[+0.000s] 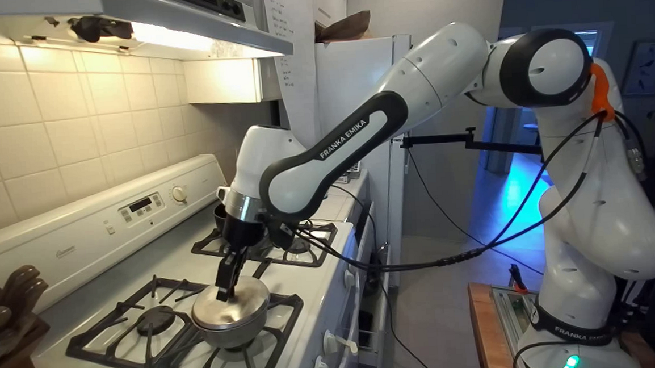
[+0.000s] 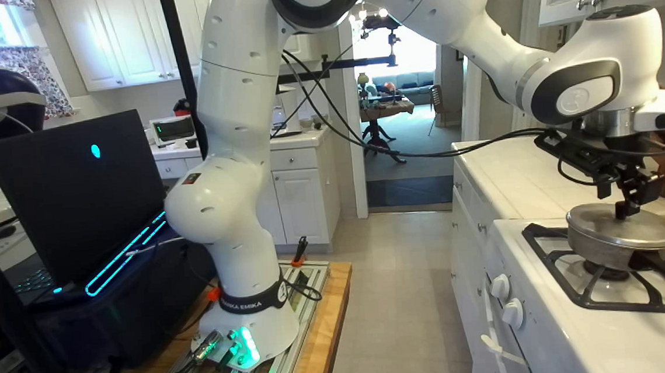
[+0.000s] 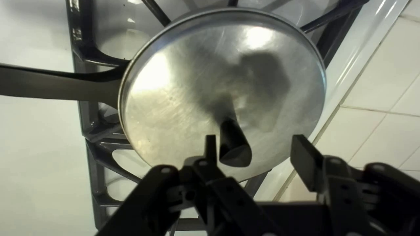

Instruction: Remove the silver lid from the silver pot, put it on the counter and move the pot to the right

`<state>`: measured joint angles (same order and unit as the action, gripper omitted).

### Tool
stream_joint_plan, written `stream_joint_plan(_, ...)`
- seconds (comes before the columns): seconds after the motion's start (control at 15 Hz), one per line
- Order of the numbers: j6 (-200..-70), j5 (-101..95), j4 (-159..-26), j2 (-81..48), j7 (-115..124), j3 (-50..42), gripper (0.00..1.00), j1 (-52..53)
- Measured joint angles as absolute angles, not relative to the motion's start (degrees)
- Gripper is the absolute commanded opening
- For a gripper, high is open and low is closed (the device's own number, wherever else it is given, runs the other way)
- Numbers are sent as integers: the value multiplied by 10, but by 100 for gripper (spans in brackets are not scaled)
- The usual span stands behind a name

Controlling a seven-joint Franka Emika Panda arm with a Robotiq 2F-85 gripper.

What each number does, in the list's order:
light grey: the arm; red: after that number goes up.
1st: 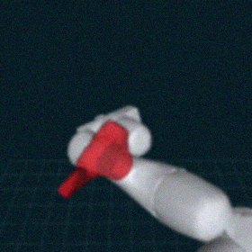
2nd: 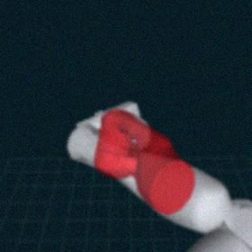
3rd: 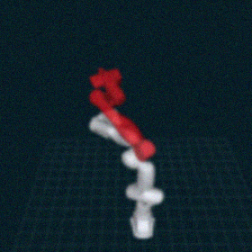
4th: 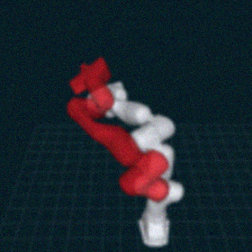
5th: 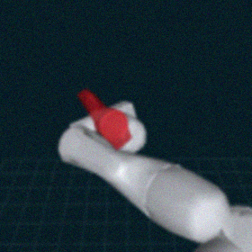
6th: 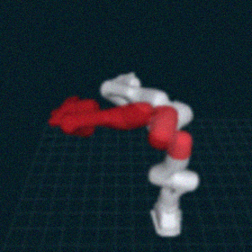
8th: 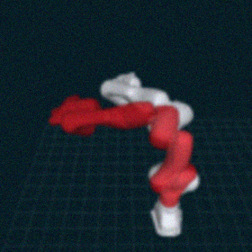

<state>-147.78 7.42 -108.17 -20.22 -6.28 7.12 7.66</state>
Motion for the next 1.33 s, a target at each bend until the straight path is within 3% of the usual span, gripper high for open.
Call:
stream_joint_plan(0.27,-1481,74,-1082,-203,-67,71,5,75)
stream_joint_plan(1.33,-1481,75,-1074,-170,-70,96,6,74)
